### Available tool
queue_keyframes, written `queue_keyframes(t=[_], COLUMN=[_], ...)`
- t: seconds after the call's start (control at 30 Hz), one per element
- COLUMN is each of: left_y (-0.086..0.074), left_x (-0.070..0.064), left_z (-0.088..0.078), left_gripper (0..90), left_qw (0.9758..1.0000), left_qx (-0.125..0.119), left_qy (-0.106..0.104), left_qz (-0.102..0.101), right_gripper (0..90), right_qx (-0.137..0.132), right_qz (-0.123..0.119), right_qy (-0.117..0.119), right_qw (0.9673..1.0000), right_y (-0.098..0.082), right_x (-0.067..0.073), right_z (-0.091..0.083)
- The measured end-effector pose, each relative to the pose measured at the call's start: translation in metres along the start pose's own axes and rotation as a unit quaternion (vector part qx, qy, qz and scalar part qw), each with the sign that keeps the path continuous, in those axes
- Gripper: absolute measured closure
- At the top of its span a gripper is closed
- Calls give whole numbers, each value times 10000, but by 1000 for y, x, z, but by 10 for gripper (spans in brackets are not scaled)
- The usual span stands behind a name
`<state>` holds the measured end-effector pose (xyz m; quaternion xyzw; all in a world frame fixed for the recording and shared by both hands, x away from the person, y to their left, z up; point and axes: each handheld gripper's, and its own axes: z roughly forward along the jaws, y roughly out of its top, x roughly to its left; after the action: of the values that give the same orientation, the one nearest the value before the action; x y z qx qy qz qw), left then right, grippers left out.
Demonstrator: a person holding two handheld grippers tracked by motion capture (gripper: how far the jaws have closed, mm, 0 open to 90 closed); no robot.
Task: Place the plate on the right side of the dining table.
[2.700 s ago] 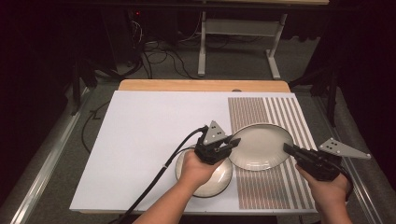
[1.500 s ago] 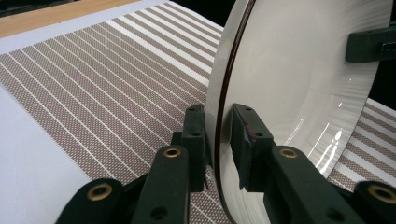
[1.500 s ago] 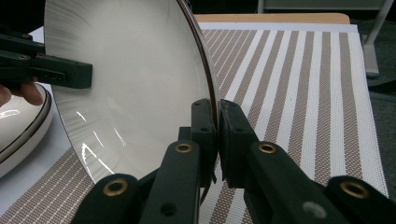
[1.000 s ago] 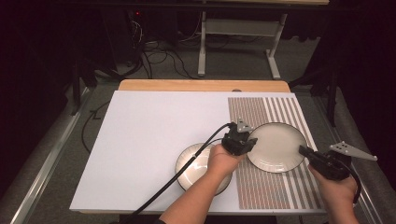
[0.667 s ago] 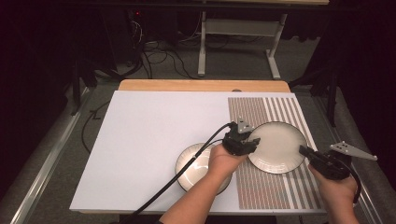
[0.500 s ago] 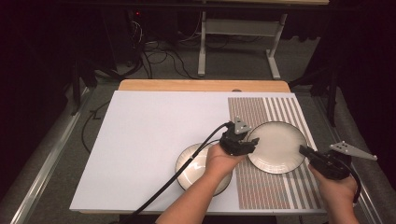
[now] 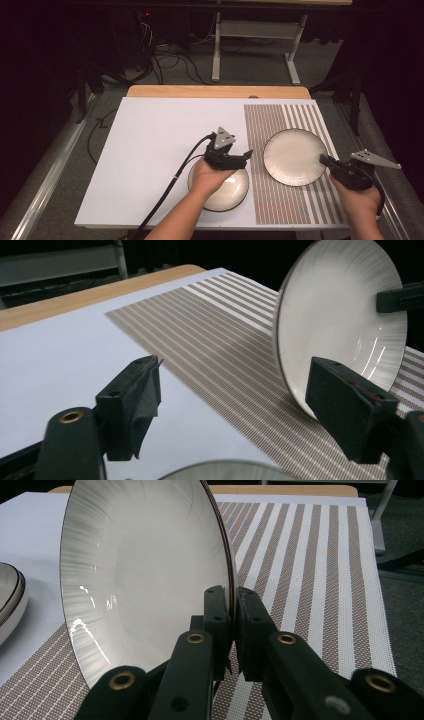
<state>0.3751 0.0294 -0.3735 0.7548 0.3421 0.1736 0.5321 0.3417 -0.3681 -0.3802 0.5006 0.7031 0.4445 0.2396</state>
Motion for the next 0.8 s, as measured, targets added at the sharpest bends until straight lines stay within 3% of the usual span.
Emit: queue_keyframes(t=[0.03,0.1,0.2,0.33,0.37,0.47,0.6,0.8], left_y=[0,-6,-10,-17,-17,-26,-36,-47], left_x=[0,10,20,33,33,49,62,74], left_z=[0,-19,-36,-62,-62,-84,-103,-125], left_gripper=[227,224,164,121,105,62,7,1], left_qw=[10000,9999,9998,9989,9989,9978,9966,9948], left_qx=[0,-152,-145,-188,-188,-164,-204,-245], left_qy=[0,12,87,408,408,622,740,936], left_qz=[0,19,-88,-106,-106,-181,-298,-315], right_gripper=[869,868,867,865,865,864,864,864], right_qx=[1,16,31,54,47,76,78,106], right_qz=[3,19,-5,14,7,50,39,70], right_qy=[-12,-23,-40,-55,-53,-80,-88,-88], right_qw=[10000,10000,10000,10000,10000,9999,9999,9999], right_y=[0,0,0,0,0,1,1,2], right_x=[0,1,0,0,0,0,0,-1], right_z=[0,0,0,1,2,2,3,4])
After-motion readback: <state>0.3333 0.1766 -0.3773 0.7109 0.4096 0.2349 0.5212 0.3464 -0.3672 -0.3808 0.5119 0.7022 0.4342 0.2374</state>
